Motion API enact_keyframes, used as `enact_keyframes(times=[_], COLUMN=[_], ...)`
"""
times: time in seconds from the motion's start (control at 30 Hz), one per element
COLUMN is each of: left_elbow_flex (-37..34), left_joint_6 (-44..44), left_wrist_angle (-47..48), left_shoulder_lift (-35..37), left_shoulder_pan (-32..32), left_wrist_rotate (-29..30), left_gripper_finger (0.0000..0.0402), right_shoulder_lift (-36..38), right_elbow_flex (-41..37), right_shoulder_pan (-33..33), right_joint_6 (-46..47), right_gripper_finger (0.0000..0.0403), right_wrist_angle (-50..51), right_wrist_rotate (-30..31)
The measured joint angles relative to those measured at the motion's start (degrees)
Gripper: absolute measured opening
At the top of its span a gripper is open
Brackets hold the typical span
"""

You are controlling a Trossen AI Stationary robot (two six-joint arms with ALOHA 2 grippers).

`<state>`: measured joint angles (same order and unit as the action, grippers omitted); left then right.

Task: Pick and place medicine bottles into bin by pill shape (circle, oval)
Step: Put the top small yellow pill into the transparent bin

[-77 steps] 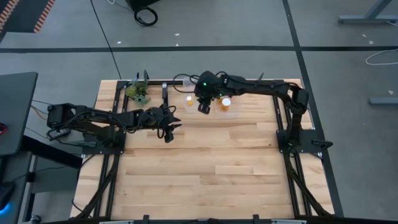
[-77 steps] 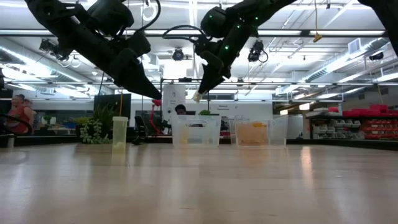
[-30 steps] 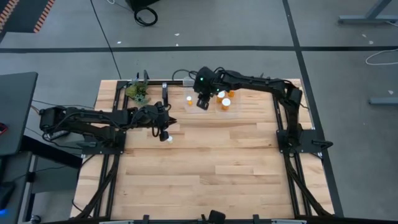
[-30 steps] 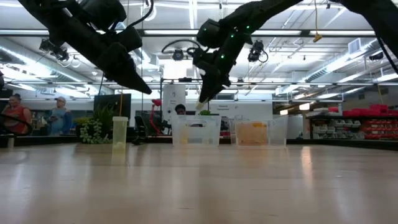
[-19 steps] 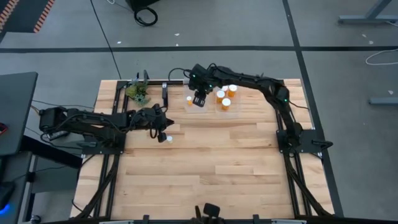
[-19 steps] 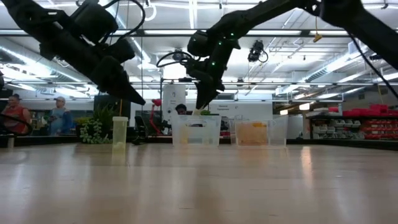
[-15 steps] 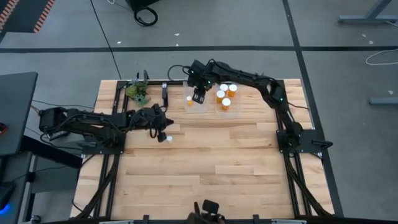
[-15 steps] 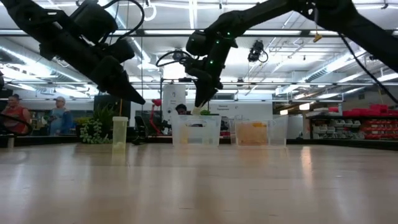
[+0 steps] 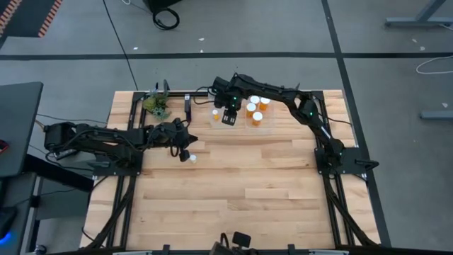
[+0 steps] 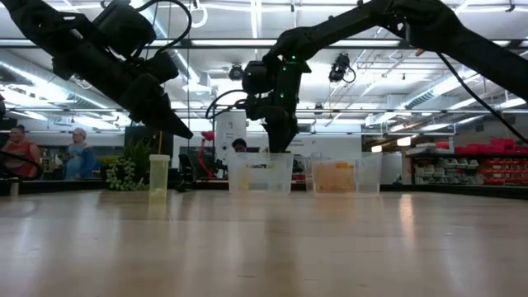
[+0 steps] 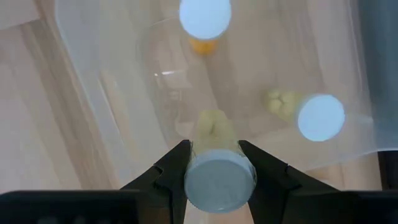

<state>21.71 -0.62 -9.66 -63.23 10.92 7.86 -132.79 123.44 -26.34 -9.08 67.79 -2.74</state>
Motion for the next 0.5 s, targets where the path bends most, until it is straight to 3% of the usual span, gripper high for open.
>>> enact_keyframes(times=[0.5], left_elbow_flex=[0.00], left_joint_6=[-0.26], left_wrist_angle=[0.19], left_shoulder_lift=[-0.01], left_shoulder_pan=[0.00], left_wrist_rotate=[-0.15], left_gripper_finger=[0.0035], right_shoulder_lift=[-1.77], right_elbow_flex=[-0.33], right_shoulder_pan=[-0.86], right_joint_6=[-1.32], right_gripper_finger=[0.0138], right_wrist_angle=[-3.38], right_wrist_rotate=[-2.75])
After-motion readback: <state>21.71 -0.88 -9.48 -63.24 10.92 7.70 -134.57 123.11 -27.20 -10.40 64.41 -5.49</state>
